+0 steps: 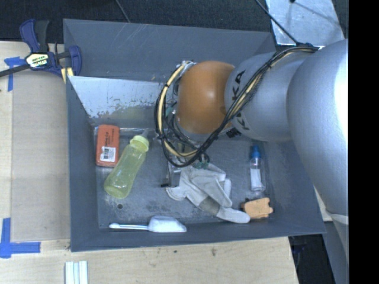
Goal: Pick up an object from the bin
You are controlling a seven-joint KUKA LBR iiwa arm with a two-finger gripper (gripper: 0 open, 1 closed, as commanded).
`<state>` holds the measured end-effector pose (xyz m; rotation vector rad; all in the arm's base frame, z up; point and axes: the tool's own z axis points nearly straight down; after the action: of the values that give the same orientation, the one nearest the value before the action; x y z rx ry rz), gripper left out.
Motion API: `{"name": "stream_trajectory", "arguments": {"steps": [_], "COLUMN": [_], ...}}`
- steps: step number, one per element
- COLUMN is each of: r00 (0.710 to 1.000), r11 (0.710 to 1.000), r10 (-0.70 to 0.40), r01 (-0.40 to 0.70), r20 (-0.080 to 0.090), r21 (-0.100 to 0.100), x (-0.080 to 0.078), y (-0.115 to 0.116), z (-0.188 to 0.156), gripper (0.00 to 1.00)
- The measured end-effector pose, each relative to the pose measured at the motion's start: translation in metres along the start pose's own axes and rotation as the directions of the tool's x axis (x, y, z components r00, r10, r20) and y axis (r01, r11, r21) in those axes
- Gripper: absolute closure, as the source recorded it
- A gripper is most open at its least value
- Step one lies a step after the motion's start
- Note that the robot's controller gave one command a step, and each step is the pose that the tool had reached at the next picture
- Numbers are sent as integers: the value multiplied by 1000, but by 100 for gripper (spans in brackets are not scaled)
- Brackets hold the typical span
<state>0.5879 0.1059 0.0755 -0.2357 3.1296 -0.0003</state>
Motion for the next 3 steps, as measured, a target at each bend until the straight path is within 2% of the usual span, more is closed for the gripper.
{"name": "stream_trajectory", "arguments": {"steps": [1,2,3], "r00": [997,997,1000], "r11": [997,997,1000], "r10": [74,-81,-18], "r01": [-74,81,18], "r20": [-3,2,1], "r21": [-2,-1,-2], "x": [8,-5,-9], "y": [-9,-25,-58], "z": [1,1,-6], "gripper": [0,0,0]}}
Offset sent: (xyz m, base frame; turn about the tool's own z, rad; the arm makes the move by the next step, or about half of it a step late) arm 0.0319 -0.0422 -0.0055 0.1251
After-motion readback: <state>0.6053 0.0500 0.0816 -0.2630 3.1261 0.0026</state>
